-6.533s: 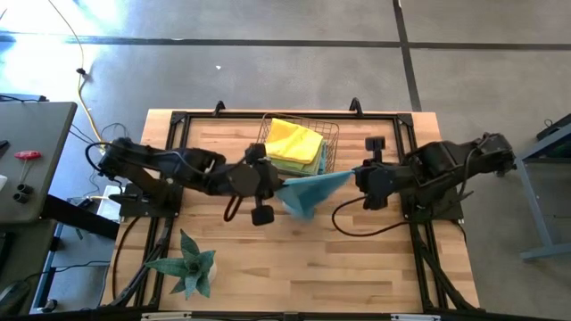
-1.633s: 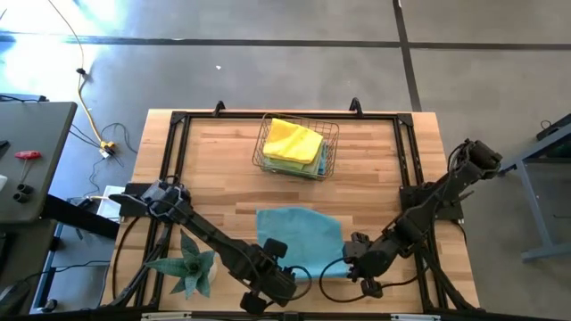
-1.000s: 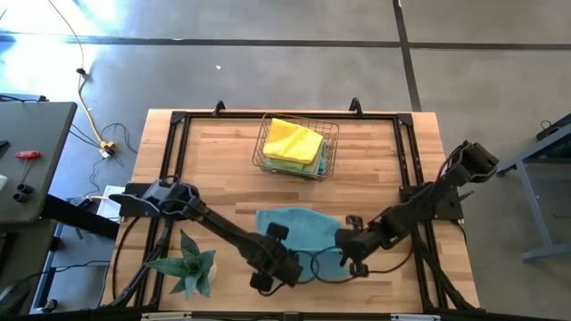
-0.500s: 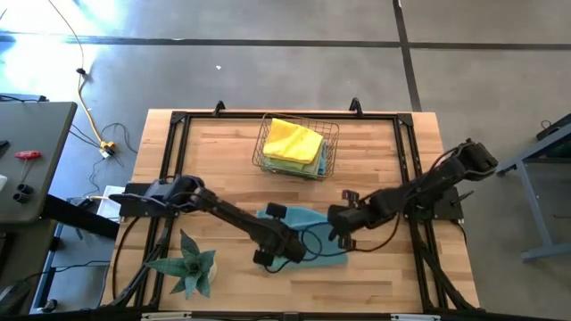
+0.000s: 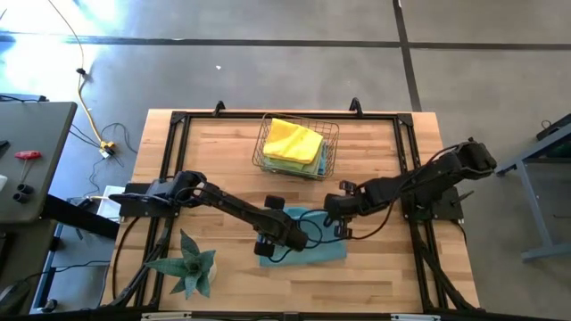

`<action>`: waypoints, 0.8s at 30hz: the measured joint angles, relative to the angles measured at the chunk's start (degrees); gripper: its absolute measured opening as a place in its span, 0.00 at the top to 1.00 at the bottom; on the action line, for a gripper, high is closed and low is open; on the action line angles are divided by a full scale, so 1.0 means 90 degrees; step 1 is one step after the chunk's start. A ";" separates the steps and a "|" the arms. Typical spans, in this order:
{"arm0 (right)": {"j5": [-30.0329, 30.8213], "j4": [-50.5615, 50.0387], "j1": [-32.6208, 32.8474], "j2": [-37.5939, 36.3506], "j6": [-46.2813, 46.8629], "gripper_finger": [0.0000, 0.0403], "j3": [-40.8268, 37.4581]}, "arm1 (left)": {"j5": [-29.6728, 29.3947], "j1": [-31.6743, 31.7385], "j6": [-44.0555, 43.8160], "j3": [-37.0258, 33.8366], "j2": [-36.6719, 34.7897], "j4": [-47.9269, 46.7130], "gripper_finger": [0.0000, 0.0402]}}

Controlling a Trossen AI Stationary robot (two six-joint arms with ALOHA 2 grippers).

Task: Fold microfiber towels
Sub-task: Fold the blue towel

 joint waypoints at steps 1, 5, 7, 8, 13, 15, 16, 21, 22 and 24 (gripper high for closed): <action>-0.0020 -0.0005 -0.0021 0.0000 0.0002 1.00 0.0000 | -0.0052 -0.0001 -0.0005 -0.0001 0.0000 0.0000 1.00; -0.0136 -0.0014 -0.0027 0.0000 0.0003 0.97 0.0000 | -0.0126 0.0023 -0.0145 -0.0001 0.0000 -0.0005 0.99; -0.0195 -0.0029 -0.0026 0.0000 0.0017 0.92 0.0000 | -0.0221 0.0050 -0.0244 -0.0001 0.0000 -0.0034 0.98; -0.0230 -0.0029 -0.0026 0.0000 0.0019 0.89 0.0000 | -0.0267 0.0057 -0.0289 -0.0001 0.0000 -0.0064 0.96; -0.0228 -0.0035 -0.0028 0.0000 0.0028 0.70 0.0000 | -0.0379 0.0118 -0.0363 -0.0001 0.0000 -0.0319 0.88; -0.0155 -0.0107 -0.0028 0.0000 0.0161 0.63 0.0000 | -0.0403 0.0171 -0.0331 -0.0001 0.0000 -0.0440 0.84; -0.0154 -0.0177 -0.0028 -0.0004 0.0278 0.60 0.0000 | -0.0403 0.0206 -0.0362 -0.0001 0.0000 -0.0506 0.82; -0.0510 -0.0956 -0.0025 -0.0066 0.1095 0.52 0.0002 | -0.0092 0.0426 -0.1015 0.0147 0.0000 -0.1216 0.74; -0.0598 -0.1142 -0.0010 -0.0065 0.1293 0.51 0.0002 | 0.0101 0.0461 -0.1070 0.0196 -0.0006 -0.1269 0.73; -0.0641 -0.1505 0.0115 -0.0063 0.1745 0.51 0.0002 | 0.0550 0.0443 -0.1034 0.0201 -0.0146 -0.1141 0.73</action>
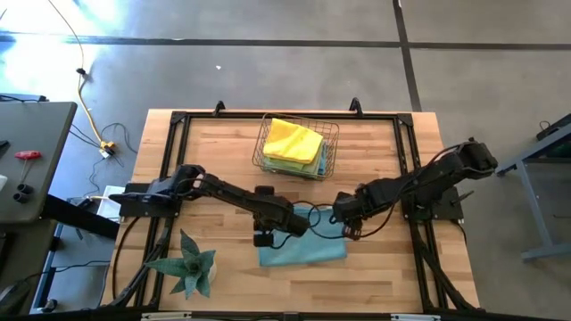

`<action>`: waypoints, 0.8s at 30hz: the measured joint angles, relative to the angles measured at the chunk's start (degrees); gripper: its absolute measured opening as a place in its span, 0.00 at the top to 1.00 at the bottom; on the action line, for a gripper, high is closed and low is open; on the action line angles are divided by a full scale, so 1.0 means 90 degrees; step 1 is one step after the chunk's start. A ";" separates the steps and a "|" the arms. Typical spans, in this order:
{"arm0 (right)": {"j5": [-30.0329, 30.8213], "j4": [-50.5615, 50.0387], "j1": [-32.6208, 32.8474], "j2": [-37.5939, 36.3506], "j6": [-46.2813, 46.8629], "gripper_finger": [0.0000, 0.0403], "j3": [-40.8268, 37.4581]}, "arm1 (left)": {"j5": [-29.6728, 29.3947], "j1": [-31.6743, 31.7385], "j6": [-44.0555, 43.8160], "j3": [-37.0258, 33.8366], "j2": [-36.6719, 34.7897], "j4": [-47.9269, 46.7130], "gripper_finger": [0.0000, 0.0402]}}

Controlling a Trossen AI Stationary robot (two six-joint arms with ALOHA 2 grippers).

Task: Fold microfiber towels
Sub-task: Fold the blue towel

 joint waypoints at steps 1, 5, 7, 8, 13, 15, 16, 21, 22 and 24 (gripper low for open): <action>-0.0041 -0.0099 0.0104 0.0000 0.0255 0.51 -0.0006 | 0.0195 -0.0054 0.0076 0.0000 -0.0110 0.0187 0.73; -0.0578 0.0319 0.0741 -0.0002 0.1193 0.51 -0.0314 | 0.0577 -0.0406 0.0251 -0.0239 -0.0605 0.1251 0.72; -0.0722 0.0721 0.1110 -0.0003 0.1699 0.51 -0.0538 | 0.0534 -0.0600 0.0253 -0.0473 -0.0846 0.1870 0.72; -0.0774 0.0984 0.1274 -0.0005 0.2000 0.51 -0.0667 | 0.0503 -0.0686 0.0200 -0.0634 -0.0972 0.2167 0.72; -0.0808 0.2581 0.2039 -0.0005 0.3580 0.51 -0.1250 | 0.0341 -0.0998 -0.0453 -0.1608 -0.1255 0.3670 0.72; -0.0589 0.3316 0.2365 -0.0005 0.4138 0.51 -0.1431 | 0.0325 -0.1067 -0.0687 -0.1925 -0.1257 0.4050 0.72; -0.0416 0.3658 0.2507 -0.0005 0.4391 0.51 -0.1499 | 0.0288 -0.1098 -0.0785 -0.2059 -0.1264 0.4242 0.72; 0.0845 0.4727 0.3001 -0.0007 0.5688 0.51 -0.1762 | -0.0142 -0.1209 -0.1118 -0.2538 -0.1274 0.4852 0.72; 0.1156 0.4717 0.3077 -0.0007 0.6039 0.51 -0.1793 | -0.0215 -0.1234 -0.1162 -0.2641 -0.1277 0.4940 0.72; 0.1681 0.4696 0.3200 -0.0007 0.6683 0.51 -0.1863 | -0.0276 -0.1248 -0.1343 -0.2856 -0.1274 0.5062 0.72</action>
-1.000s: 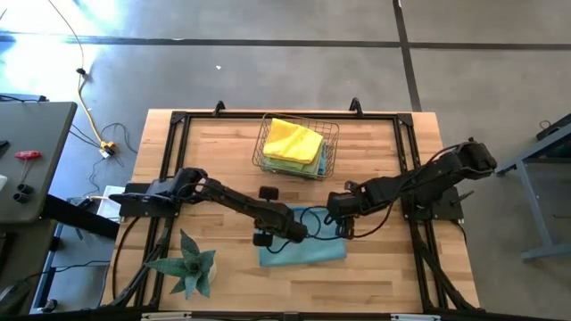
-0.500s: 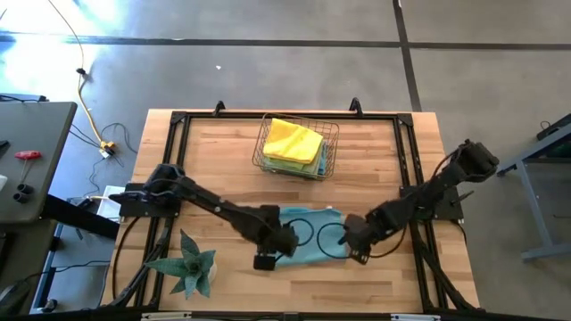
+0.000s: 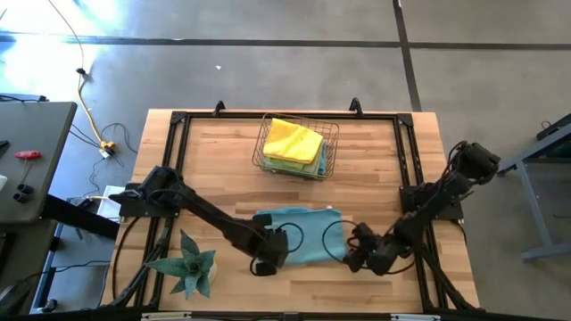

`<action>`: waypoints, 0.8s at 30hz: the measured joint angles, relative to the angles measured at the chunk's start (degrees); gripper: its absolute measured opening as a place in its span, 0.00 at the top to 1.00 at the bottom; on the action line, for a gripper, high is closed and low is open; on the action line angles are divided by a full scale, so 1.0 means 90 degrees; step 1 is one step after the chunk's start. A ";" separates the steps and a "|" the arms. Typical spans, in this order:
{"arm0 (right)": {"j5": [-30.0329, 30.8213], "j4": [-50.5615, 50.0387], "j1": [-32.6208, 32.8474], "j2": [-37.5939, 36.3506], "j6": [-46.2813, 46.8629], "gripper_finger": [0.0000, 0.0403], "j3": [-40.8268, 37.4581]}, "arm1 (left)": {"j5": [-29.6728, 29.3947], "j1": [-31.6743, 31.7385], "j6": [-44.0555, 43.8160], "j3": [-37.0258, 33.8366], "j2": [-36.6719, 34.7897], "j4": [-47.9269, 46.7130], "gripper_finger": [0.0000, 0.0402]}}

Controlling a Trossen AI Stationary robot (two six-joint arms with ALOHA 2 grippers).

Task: Fold microfiber towels
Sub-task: Fold the blue towel

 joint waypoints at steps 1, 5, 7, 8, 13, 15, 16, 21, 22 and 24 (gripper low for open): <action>0.0204 0.0004 0.0056 0.0000 0.0318 0.51 -0.0033 | 0.0021 0.0000 -0.0100 -0.0133 0.0000 0.0170 0.72; 0.0807 -0.0135 0.0244 0.0005 0.1417 0.51 -0.0104 | 0.0195 0.0000 -0.0494 -0.0560 0.0000 0.0689 0.72; 0.1050 -0.0260 0.0306 0.0005 0.1804 0.51 -0.0104 | 0.0265 0.0002 -0.0607 -0.0691 -0.0026 0.0909 0.72; 0.1111 -0.0316 0.0324 0.0005 0.1928 0.51 -0.0104 | 0.0278 0.0002 -0.0659 -0.0720 -0.0034 0.0946 0.72; 0.1189 -0.0445 0.0319 0.0048 0.2049 0.51 -0.0104 | 0.0212 -0.0030 -0.0737 -0.0751 -0.0017 0.1323 0.72; 0.1196 -0.0436 0.0288 0.0161 0.2136 0.51 -0.0104 | 0.0215 -0.0034 -0.0740 -0.0758 -0.0002 0.1565 0.72; 0.1194 -0.0385 0.0288 0.0239 0.2212 0.51 -0.0104 | 0.0219 -0.0034 -0.0740 -0.0758 0.0005 0.1654 0.72; 0.1215 0.0273 0.0288 0.0578 0.2363 0.51 -0.0104 | 0.0157 -0.0034 -0.0801 -0.0758 0.0027 0.1694 0.72; 0.1230 0.0367 0.0288 0.0618 0.2357 0.51 -0.0104 | 0.0146 -0.0034 -0.0801 -0.0758 0.0034 0.1689 0.72; 0.1281 0.0423 0.0288 0.0708 0.2343 0.51 -0.0104 | 0.0117 -0.0034 -0.0834 -0.0753 0.0067 0.1691 0.72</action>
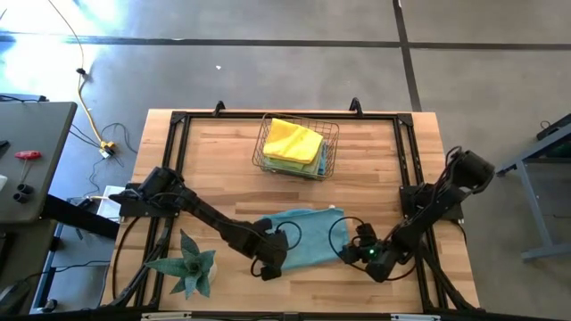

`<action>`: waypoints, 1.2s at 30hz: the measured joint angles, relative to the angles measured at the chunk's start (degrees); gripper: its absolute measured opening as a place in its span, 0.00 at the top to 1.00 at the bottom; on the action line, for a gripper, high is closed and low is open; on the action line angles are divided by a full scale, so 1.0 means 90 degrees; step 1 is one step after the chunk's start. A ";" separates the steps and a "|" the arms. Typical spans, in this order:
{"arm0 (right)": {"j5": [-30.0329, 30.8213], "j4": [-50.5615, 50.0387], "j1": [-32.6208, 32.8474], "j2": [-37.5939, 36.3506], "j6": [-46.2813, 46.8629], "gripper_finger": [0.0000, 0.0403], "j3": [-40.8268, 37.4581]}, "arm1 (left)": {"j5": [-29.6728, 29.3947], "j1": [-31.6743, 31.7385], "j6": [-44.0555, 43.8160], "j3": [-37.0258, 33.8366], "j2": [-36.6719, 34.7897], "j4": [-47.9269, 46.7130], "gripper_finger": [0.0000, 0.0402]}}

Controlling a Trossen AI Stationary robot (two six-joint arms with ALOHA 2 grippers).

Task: Fold microfiber towels
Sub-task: Fold the blue towel

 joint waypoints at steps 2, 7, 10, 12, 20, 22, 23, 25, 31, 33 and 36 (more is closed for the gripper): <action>-0.0002 0.0013 -0.0005 0.0090 0.0000 0.51 0.0000 | -0.0013 -0.0002 -0.0044 0.0000 0.0005 0.0001 0.72; 0.0131 0.0329 -0.0007 0.0295 0.0116 0.51 0.0005 | 0.0024 -0.0012 -0.0073 0.0012 0.0056 0.0031 0.72; 0.0094 0.0370 -0.0007 0.0313 0.0110 0.51 0.0007 | 0.0053 -0.0012 -0.0071 0.0012 0.0059 0.0027 0.72; 0.0073 0.0354 -0.0007 0.0312 0.0030 0.51 0.0012 | 0.0060 -0.0012 -0.0066 0.0012 0.0061 0.0027 0.72; -0.0198 0.0316 0.0007 0.0312 -0.0169 0.61 0.0012 | 0.0141 -0.0009 -0.0067 0.0007 0.0068 0.0010 0.72; -0.0284 0.0310 0.0015 0.0317 -0.0201 0.68 0.0012 | 0.0144 -0.0007 -0.0073 0.0007 0.0071 0.0009 0.72; -0.0341 0.0300 0.0015 0.0317 -0.0203 0.71 0.0011 | 0.0145 -0.0007 -0.0073 0.0007 0.0071 0.0010 0.72; -0.0447 0.0275 0.0015 0.0320 -0.0292 0.78 0.0010 | 0.0146 -0.0007 -0.0097 0.0005 0.0073 0.0010 0.72; -0.0783 0.0054 0.0010 0.0315 -0.0532 0.98 0.0012 | 0.0279 -0.0007 -0.0355 0.0001 0.0073 0.0017 0.72; -0.0906 -0.0008 0.0007 0.0291 -0.0633 0.98 0.0016 | 0.0361 -0.0007 -0.0410 0.0003 0.0073 0.0032 0.72; -0.1131 -0.0210 0.0011 0.0186 -0.0649 0.99 0.0017 | 0.0547 -0.0007 -0.0408 0.0042 0.0078 0.0049 0.72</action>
